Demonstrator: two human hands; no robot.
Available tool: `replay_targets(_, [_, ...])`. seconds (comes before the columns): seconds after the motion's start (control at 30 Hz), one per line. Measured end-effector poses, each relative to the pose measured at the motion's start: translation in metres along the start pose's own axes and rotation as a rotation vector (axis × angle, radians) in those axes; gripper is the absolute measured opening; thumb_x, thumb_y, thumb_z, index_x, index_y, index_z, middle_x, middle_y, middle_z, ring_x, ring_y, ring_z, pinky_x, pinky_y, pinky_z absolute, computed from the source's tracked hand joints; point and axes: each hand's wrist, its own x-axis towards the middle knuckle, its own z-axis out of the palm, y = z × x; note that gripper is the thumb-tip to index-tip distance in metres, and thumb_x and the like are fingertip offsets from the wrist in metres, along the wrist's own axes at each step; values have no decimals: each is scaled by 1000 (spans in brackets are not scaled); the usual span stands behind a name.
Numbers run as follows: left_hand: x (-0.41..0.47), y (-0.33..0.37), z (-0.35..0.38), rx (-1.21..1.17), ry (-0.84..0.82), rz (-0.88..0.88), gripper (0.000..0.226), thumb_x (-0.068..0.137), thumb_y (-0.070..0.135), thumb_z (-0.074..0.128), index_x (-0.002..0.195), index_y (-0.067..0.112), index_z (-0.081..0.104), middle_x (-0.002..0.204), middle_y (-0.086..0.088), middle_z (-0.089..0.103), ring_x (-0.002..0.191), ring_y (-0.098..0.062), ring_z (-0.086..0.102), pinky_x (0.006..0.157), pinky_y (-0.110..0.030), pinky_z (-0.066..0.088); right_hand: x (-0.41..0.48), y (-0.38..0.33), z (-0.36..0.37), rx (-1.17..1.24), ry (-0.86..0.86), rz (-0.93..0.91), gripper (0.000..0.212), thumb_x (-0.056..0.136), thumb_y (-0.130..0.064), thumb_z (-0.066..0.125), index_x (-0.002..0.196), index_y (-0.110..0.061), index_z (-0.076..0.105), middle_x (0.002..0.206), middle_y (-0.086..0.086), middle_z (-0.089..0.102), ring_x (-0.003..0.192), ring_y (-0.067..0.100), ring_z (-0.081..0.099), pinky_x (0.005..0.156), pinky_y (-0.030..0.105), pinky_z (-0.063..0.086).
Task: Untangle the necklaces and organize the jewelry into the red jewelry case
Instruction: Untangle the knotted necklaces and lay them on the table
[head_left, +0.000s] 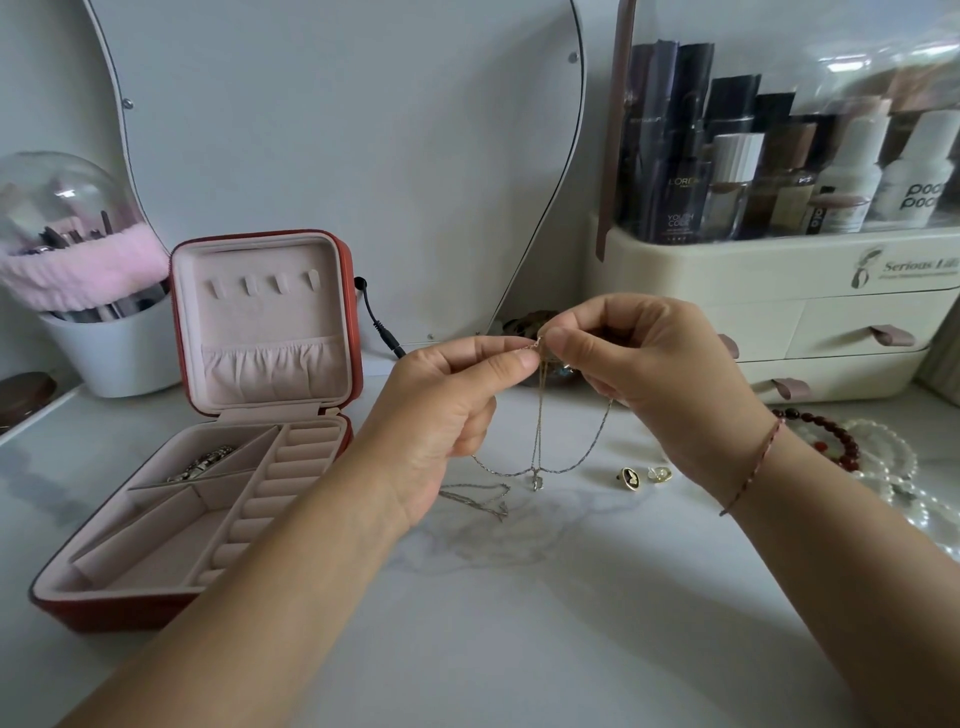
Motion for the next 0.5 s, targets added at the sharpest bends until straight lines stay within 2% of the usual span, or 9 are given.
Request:
replay_targets(0.1, [0, -1, -1, -6, 12, -2, 16, 80, 15, 67, 68, 22, 75, 43, 10, 20, 39, -8, 14, 41, -17, 9, 0, 0, 0, 21, 0, 6, 10, 85, -10, 66, 76, -8, 68, 43, -12, 52, 40, 1, 38, 42, 9, 29])
replay_targets(0.23, [0, 0, 0, -18, 19, 6, 12, 75, 17, 68, 66, 23, 73, 43, 10, 20, 39, -8, 14, 41, -17, 9, 1, 1, -1, 46, -18, 24, 10, 86, -9, 65, 76, -8, 67, 45, -11, 51, 42, 2, 36, 42, 11, 28])
replay_targets(0.5, [1, 0, -1, -64, 46, -4, 28, 86, 7, 60, 63, 22, 67, 43, 9, 21, 36, -6, 15, 38, -15, 9, 2, 2, -2, 177, -78, 163, 13, 86, -10, 63, 73, -11, 62, 46, -8, 46, 49, 10, 35, 45, 16, 28])
